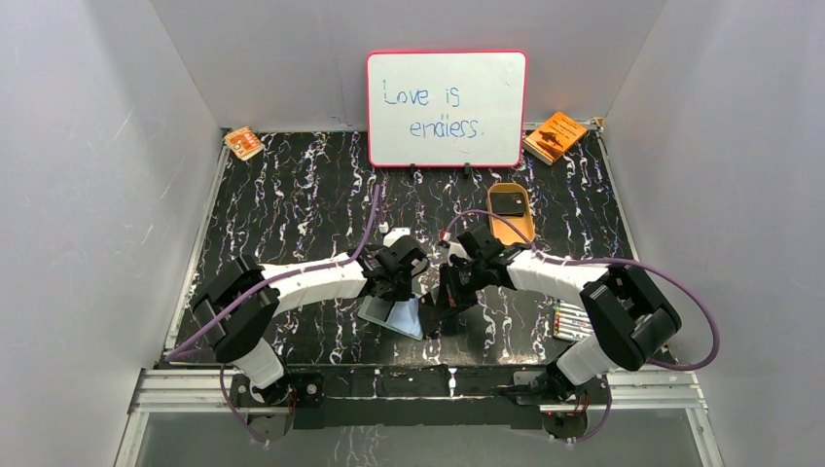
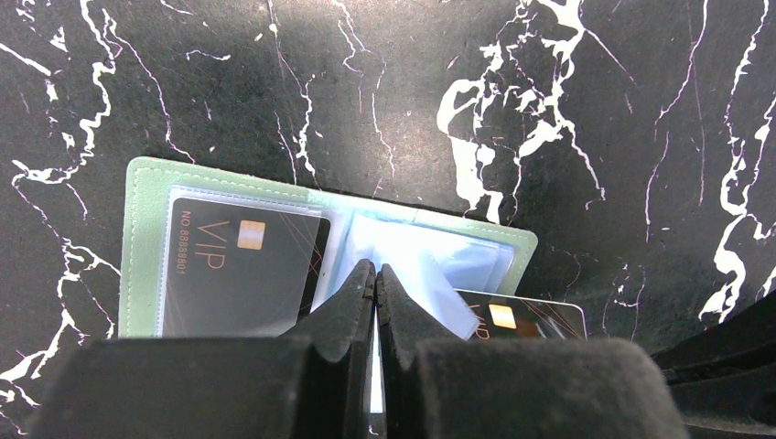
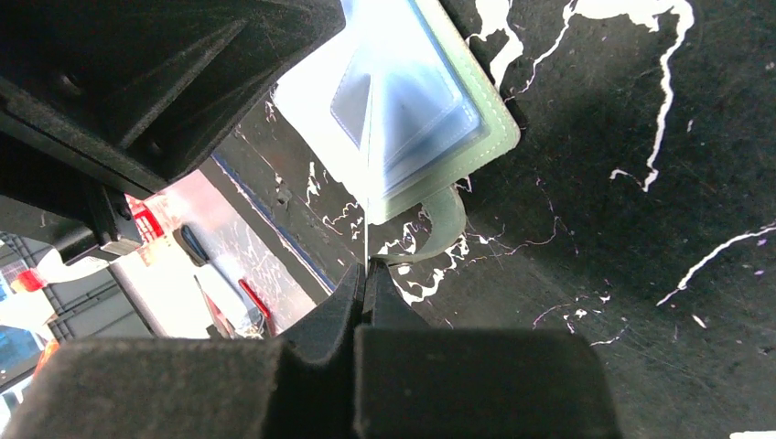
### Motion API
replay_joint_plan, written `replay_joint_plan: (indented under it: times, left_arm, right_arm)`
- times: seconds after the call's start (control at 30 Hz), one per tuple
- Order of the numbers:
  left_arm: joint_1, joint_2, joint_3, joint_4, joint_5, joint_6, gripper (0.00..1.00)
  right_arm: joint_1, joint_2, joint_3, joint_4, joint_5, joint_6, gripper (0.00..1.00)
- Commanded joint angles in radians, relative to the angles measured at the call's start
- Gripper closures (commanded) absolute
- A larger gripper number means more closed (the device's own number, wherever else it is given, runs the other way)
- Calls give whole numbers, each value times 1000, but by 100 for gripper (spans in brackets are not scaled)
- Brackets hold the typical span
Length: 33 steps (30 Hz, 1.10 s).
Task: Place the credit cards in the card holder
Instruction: Turn over the card slot in the card holder.
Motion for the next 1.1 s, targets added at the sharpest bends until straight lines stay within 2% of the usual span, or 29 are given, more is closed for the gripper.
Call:
replay_joint_plan:
  times: [0.0, 0.2, 0.37, 0.47, 0.53, 0.57, 0.7, 0.87, 1.07]
  left_arm:
    - [-6, -28, -2, -10, -21, -1, 100]
    - [-6, -43, 12, -17, -26, -1, 99]
    - [-6, -61, 31, -36, -40, 7, 93]
    - [-6, -73, 44, -45, -46, 12, 80]
    - [-6, -81, 52, -52, -47, 17, 60]
    - [-6, -85, 55, -56, -49, 18, 54]
    - [-4, -105, 75, -84, -57, 19, 41]
    - [1, -190, 48, -141, -134, -8, 39]
    - [52, -361, -101, -161, -202, -87, 38]
  right_arm:
    - [4, 16, 2, 16, -36, -18, 100]
    - [14, 63, 19, 25, -64, -30, 100]
    - [17, 78, 0, 73, -85, -11, 100]
    - [15, 82, -10, 106, -93, 10, 100]
    - [15, 85, -14, 124, -96, 20, 100]
    - [16, 87, -14, 130, -95, 24, 100]
    - [16, 94, -16, 150, -97, 37, 100]
    - [18, 82, -22, 208, -127, 83, 100]
    - [23, 110, -9, 288, -155, 136, 100]
